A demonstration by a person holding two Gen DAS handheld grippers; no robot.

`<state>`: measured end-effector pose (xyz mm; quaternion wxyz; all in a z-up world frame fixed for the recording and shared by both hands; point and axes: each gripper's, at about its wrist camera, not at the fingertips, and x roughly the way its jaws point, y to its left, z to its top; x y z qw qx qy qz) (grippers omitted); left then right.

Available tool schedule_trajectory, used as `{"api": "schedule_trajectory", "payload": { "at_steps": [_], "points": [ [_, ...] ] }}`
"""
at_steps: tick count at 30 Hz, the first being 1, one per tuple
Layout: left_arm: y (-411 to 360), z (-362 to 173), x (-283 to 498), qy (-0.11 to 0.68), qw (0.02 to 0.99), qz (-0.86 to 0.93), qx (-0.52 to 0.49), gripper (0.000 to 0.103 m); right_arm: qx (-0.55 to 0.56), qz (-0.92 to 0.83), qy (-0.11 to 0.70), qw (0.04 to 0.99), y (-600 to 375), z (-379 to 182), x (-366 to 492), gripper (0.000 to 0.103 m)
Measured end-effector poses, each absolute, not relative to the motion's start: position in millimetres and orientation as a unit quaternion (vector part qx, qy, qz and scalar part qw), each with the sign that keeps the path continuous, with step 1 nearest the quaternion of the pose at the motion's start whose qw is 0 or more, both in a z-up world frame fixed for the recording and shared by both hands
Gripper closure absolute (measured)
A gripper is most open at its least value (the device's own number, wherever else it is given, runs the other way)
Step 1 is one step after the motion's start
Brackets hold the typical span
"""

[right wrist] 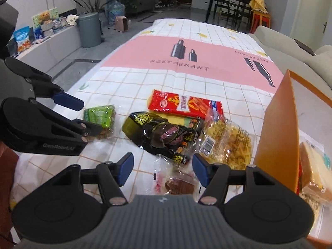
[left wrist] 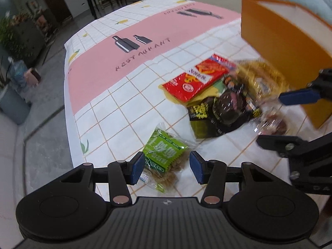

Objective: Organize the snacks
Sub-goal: 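Withdraw both tools and move toward the green packet on the table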

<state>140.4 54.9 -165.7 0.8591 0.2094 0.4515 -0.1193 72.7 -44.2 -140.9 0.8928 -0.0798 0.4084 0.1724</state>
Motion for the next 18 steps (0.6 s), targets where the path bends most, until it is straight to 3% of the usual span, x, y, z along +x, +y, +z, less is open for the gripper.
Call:
{"api": "schedule_trajectory", "payload": {
  "at_steps": [4,12,18],
  "points": [
    [46.8,-179.7,142.0,0.446,0.85,-0.113,0.257,0.044,-0.099,0.162,0.419,0.888,-41.4,-154.5,67.8,0.042],
    [36.0,-195.2,142.1,0.426,0.841,-0.107,0.316,0.028,-0.126,0.155,0.418,0.886,-40.4,-170.6,70.0,0.041],
    [46.2,-193.1,155.2,0.436,0.853,-0.109,0.265,0.024,-0.164,0.155,0.406,0.886,-37.5,-179.9,66.6,0.041]
  ]
}}
